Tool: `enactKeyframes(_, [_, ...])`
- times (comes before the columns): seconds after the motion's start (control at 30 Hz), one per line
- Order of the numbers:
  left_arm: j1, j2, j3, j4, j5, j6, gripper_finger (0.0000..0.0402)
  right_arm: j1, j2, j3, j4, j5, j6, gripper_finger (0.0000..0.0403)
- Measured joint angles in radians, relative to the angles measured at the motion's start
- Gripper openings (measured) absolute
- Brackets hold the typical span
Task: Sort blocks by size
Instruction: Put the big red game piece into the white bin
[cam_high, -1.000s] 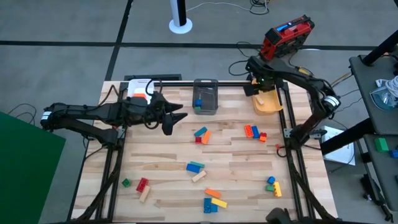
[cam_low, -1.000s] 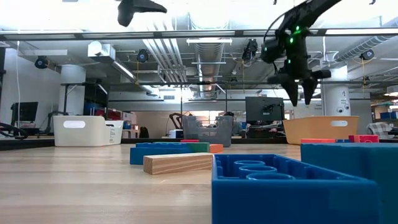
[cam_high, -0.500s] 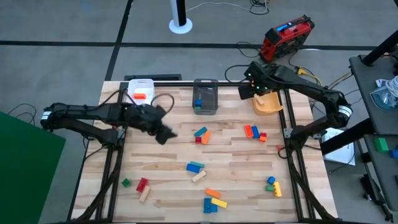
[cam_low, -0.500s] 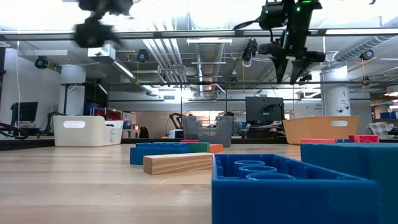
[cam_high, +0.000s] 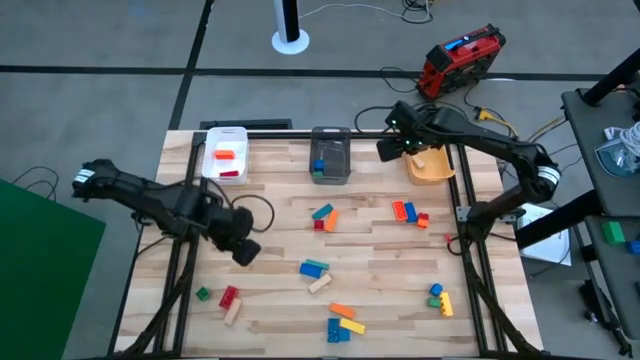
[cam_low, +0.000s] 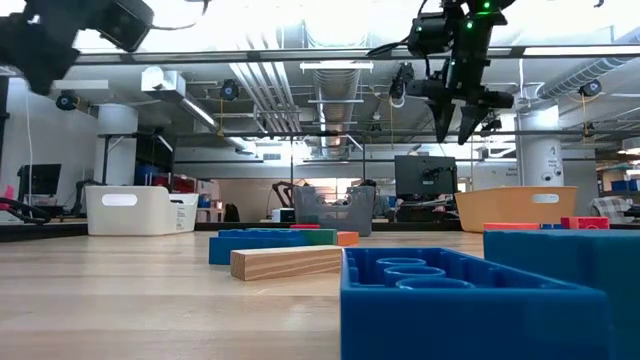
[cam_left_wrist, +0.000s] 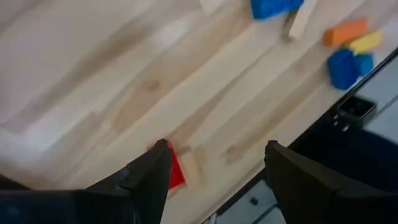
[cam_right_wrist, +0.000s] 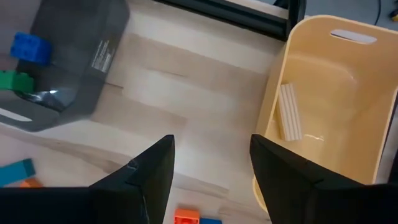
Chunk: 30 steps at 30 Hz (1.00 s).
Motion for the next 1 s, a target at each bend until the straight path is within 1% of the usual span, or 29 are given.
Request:
enactKeyframes(0.3, [-0.148, 0.077, -0.001, 0.003, -0.001, -0.051, 0.0233, 0.0, 0.007, 0.0, 0.003, -0.006, -0.024, 0.0209])
enactKeyframes(0.53, [-0.195, 0.169, -0.001, 0.011, -0.003, -0.102, 0.0233, 0.0, 0.007, 0.0, 0.012, -0.006, -0.036, 0.021])
enactKeyframes(0.7, [-0.226, 0.23, -0.002, 0.061, -0.003, -0.116, 0.0233, 0.0, 0.007, 0.0, 0.021, -0.007, -0.05, 0.0214])
enactKeyframes(0.83, [-0.272, 0.272, -0.002, 0.097, -0.005, -0.176, 0.0233, 0.0, 0.007, 0.0, 0.022, -0.007, -0.054, 0.0216])
enactKeyframes(1.0, [-0.343, 0.321, -0.004, 0.108, -0.035, -0.266, 0.0233, 0.0, 0.007, 0.0, 0.03, -0.007, -0.073, 0.0217])
